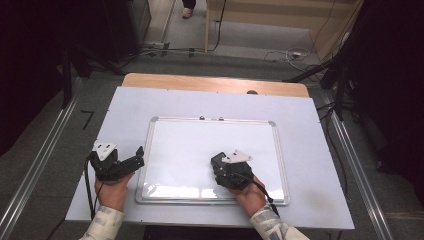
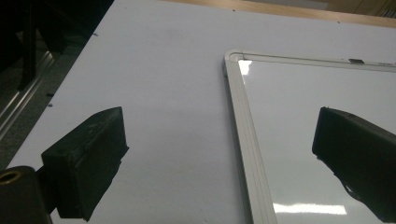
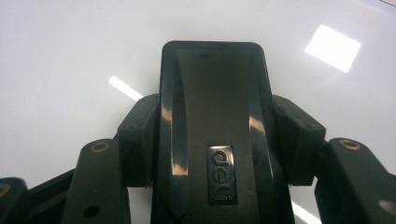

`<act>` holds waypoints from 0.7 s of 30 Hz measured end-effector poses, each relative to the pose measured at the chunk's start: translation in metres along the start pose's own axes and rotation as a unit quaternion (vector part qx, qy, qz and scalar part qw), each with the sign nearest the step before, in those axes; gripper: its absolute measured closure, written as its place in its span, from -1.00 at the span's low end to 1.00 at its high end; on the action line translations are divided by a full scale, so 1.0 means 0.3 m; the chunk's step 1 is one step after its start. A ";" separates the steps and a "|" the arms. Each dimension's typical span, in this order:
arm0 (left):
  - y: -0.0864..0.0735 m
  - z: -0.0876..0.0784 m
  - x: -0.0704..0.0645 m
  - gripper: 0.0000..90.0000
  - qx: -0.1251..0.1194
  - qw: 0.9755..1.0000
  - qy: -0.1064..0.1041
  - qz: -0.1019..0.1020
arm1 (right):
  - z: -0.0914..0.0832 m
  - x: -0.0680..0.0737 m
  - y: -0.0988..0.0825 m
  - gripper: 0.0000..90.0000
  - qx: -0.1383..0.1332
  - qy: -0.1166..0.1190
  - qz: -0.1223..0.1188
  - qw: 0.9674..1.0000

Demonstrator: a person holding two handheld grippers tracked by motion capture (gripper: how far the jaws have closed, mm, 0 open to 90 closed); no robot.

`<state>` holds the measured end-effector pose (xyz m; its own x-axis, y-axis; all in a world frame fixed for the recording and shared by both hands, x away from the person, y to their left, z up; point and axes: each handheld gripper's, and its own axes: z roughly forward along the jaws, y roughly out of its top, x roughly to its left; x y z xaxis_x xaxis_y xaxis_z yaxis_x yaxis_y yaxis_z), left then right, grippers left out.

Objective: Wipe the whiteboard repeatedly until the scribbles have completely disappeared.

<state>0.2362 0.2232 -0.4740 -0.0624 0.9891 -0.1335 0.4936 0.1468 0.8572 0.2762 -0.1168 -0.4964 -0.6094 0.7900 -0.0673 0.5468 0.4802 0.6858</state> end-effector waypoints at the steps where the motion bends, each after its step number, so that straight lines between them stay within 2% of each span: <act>1: 0.000 0.000 0.000 -0.92 0.000 1.000 0.000 0.000 | 0.000 0.000 0.000 -0.14 0.000 0.000 0.000 1.000; 11: 0.000 0.000 0.001 -0.92 0.000 1.000 0.000 0.000 | -0.006 -0.026 -0.007 -0.14 0.001 0.001 0.003 1.000; 21: 0.002 0.010 -0.002 -0.92 0.001 1.000 -0.001 0.000 | -0.023 -0.076 -0.022 -0.14 -0.006 0.001 0.034 0.999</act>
<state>0.2390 0.2225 -0.4749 -0.0613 0.9891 -0.1337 0.4946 0.1464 0.8567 0.2825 -0.1406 -0.4945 -0.5717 0.8202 -0.0190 0.5800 0.4204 0.6978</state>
